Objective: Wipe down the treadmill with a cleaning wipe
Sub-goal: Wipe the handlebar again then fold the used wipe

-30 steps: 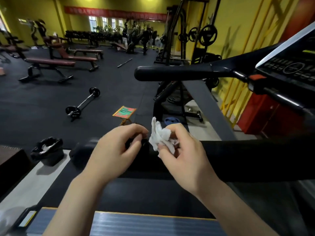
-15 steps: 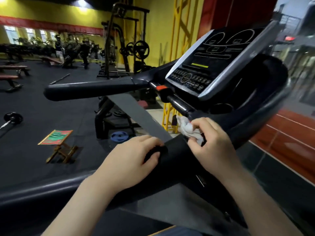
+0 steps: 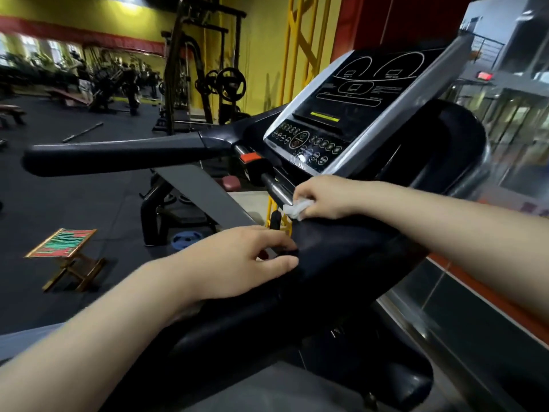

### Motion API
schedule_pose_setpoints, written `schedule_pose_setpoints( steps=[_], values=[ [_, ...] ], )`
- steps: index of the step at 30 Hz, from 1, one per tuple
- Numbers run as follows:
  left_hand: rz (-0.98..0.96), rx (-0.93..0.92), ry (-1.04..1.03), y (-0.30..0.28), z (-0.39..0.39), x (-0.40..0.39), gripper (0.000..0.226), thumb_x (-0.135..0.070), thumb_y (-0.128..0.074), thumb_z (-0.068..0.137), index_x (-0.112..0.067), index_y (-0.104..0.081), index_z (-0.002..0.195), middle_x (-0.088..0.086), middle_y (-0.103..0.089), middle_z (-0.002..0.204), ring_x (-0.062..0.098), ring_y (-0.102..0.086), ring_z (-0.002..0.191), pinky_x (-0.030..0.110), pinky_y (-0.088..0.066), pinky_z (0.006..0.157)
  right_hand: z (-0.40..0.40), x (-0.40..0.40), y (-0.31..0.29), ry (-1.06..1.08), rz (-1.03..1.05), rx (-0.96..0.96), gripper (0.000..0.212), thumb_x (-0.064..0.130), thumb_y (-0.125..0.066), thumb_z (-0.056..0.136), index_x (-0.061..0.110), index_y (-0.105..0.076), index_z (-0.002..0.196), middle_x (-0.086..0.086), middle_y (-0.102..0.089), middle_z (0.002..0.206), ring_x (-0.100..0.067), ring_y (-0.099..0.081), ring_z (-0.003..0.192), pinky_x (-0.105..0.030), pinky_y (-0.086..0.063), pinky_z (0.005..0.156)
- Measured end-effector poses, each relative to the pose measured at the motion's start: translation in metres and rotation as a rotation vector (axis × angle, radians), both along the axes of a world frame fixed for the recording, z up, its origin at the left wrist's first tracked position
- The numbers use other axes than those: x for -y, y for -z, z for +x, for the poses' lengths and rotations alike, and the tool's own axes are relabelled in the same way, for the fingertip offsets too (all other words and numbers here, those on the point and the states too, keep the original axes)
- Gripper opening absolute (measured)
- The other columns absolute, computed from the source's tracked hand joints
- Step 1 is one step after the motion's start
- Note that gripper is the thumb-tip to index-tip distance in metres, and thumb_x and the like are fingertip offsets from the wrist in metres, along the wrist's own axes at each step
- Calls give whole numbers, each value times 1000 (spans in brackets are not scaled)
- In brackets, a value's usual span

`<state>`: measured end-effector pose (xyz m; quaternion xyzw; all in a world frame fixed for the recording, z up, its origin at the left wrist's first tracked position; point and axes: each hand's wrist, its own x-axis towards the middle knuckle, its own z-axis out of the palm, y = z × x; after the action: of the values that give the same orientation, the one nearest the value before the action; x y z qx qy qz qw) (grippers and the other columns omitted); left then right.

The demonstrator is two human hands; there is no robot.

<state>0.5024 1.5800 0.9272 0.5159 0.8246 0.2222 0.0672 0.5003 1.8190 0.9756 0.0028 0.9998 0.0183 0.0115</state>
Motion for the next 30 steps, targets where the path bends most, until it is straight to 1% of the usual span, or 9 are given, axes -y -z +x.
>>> schedule_pose_setpoints(
  steps=[4, 7, 12, 15, 16, 18, 21, 27, 30],
  values=[
    [-64, 94, 63, -6, -18, -15, 42, -67, -48, 90, -50, -49, 128, -24, -54, 122, -2, -58, 105, 30, -46, 101, -75, -9, 10, -35, 53, -7, 10, 26, -64, 87, 28, -55, 90, 4, -58, 89, -23, -60, 95, -30, -43, 72],
    [-56, 167, 93, -2, -24, -16, 54, -76, -43, 79, -57, -44, 129, -26, -51, 125, -4, -59, 107, 31, -47, 100, -104, -9, 17, -42, 103, -9, 11, 22, -62, 88, 23, -59, 99, 2, -60, 91, -27, -60, 101, -30, -43, 72],
    [-99, 216, 139, 6, -37, 0, 53, -63, -49, 91, -54, -36, 141, -34, -47, 134, -16, -44, 120, 11, -35, 104, -82, 11, 20, -175, 364, 392, 28, 25, -68, 82, 26, -70, 110, 2, -69, 102, -22, -60, 98, -29, -50, 82],
    [-135, 315, 189, 8, -47, 12, 54, -54, -52, 93, -50, -36, 144, -29, -52, 132, -16, -47, 117, 1, -34, 93, -101, 21, 33, -179, 618, 328, 11, 21, -58, 89, 14, -66, 89, -5, -65, 94, -26, -61, 91, -28, -47, 73],
    [-134, 374, 205, 11, -51, 15, 54, -50, -54, 94, -48, -36, 145, -27, -54, 132, -15, -49, 117, 3, -36, 95, -114, 24, 41, -166, 670, 280, 13, 20, -57, 90, 13, -61, 80, -5, -62, 89, -26, -61, 88, -29, -49, 72],
    [-127, 463, 227, 16, -57, 19, 56, -49, -57, 94, -49, -35, 146, -26, -53, 136, -12, -50, 120, 13, -40, 103, -145, 28, 45, -139, 716, 154, 10, 13, -55, 89, 11, -64, 86, -4, -61, 91, -28, -62, 90, -32, -51, 72],
    [-125, 491, 277, 22, -64, 20, 62, -57, -57, 91, -53, -30, 146, -32, -45, 141, -11, -47, 125, 25, -40, 109, -181, 15, 34, -131, 684, 23, 19, 14, -56, 89, 12, -66, 105, -9, -59, 109, -31, -58, 100, -36, -46, 76],
    [-151, 362, 336, 15, -73, 18, 66, -65, -53, 89, -57, -22, 147, -41, -25, 148, -19, -25, 135, 23, -27, 116, -119, 8, 18, 36, 151, 116, 16, 20, -58, 87, 15, -69, 98, -6, -68, 94, -25, -62, 90, -33, -52, 73],
    [-162, 347, 382, 19, -73, 18, 66, -67, -45, 89, -59, -15, 148, -42, -16, 151, -16, -19, 139, 24, -24, 118, -77, 11, 11, 187, 71, 211, 15, 28, -62, 85, 19, -69, 95, -3, -67, 92, -20, -62, 82, -27, -47, 59]
  ],
)
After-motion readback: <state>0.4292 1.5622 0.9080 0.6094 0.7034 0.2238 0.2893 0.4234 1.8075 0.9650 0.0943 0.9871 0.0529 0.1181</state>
